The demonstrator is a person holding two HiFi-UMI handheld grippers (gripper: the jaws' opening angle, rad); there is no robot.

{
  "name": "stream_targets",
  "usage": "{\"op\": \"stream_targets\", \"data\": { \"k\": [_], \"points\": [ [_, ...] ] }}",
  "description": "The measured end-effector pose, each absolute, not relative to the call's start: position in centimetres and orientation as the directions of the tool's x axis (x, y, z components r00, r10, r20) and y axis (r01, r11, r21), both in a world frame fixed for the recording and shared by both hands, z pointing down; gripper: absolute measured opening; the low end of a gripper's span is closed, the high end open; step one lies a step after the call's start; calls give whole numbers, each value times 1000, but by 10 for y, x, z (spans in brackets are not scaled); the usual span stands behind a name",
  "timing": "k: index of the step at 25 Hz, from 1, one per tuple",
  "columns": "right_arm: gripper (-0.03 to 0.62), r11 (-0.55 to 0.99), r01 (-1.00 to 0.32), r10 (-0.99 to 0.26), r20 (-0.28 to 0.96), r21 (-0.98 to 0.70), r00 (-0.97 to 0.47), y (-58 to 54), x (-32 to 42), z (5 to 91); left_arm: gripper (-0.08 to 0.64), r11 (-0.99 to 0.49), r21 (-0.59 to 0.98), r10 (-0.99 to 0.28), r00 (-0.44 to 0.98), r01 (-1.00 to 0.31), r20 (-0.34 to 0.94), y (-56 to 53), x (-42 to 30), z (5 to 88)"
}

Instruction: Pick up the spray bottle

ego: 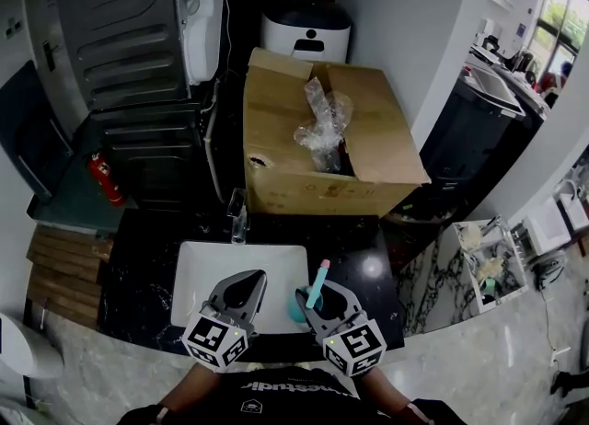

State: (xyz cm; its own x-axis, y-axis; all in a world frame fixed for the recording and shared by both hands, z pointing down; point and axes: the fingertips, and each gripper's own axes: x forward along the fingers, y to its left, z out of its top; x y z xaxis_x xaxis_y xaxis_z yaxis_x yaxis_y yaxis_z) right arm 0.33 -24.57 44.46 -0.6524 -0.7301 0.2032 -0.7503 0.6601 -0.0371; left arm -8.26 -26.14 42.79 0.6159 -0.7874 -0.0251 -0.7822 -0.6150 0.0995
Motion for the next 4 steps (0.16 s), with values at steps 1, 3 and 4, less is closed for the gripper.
{"op": "stream_targets", "data": {
  "k": [1,3,4],
  "points": [
    [176,659,-751,-730,209,-38,-651,-246,4,446,15,-616,100,-787,617,-781,-26,-262,-82,428],
    [176,658,-752,-729,217,-42,-650,-246,5,448,15,-618,99,-785,619,-780,-27,-263,-81,427],
    [176,657,-752,-728,220,-45,-649,-246,6,448,14,-619,99,-784,620,-779,-27,-263,-80,427]
  ]
}}
